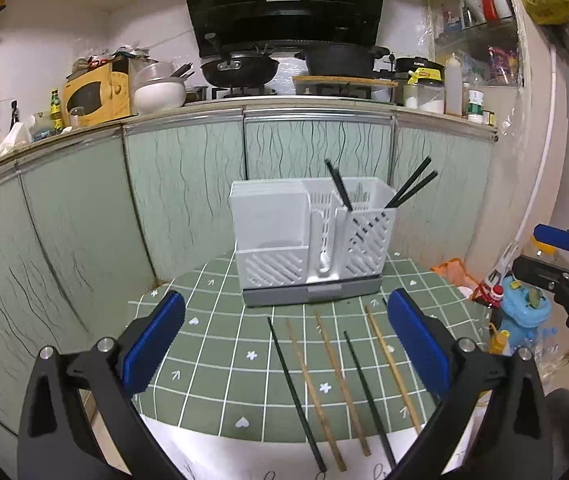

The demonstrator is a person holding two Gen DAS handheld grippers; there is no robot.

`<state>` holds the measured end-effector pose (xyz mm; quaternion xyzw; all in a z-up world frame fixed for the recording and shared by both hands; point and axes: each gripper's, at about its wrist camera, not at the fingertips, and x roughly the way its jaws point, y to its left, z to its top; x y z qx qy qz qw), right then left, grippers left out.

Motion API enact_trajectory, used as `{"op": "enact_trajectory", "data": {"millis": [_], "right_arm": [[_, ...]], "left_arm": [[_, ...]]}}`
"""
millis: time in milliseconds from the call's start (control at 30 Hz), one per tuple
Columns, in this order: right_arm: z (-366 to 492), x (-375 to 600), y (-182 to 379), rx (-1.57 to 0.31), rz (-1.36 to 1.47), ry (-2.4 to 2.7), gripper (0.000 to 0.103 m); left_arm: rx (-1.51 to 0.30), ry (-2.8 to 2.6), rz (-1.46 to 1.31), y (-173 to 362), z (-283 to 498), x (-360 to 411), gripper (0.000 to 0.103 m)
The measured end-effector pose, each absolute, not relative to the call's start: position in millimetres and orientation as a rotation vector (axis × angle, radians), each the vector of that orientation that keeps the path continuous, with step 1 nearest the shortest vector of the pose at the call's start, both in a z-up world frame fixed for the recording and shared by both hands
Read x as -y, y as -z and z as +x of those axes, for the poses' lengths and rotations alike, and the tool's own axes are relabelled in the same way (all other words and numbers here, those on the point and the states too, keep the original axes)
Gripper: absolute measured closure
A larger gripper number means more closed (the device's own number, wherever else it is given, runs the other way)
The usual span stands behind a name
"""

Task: Organize utensils
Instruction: 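Withdraw both open tools back toward the remaining chopsticks on the mat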

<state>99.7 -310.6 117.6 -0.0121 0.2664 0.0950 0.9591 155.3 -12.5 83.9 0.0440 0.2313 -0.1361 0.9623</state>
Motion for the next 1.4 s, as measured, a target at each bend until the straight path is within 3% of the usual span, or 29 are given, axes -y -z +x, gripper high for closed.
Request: {"op": "enact_trajectory", "data": {"millis": [667,1100,1167,1400], "right_arm": [[94,297,-6,-0.622,-0.011,-0.08,0.007],[87,298,33,-0.65,0.014,-0.046,0.007],[85,297,36,-0.658,0.007,-0.044,0.007],[77,300,47,-0.69,0.012,-0.029,0.007]], "left_arm": [[-0.498,0.188,0.086,9,137,16,0.004],[-0.552,0.163,0.027,59,126,17,0.004],[-0.577,0.166,0.038,65,125,20,0.017],[-0.655,0.133,0.02,83,128,15,0.046]]}}
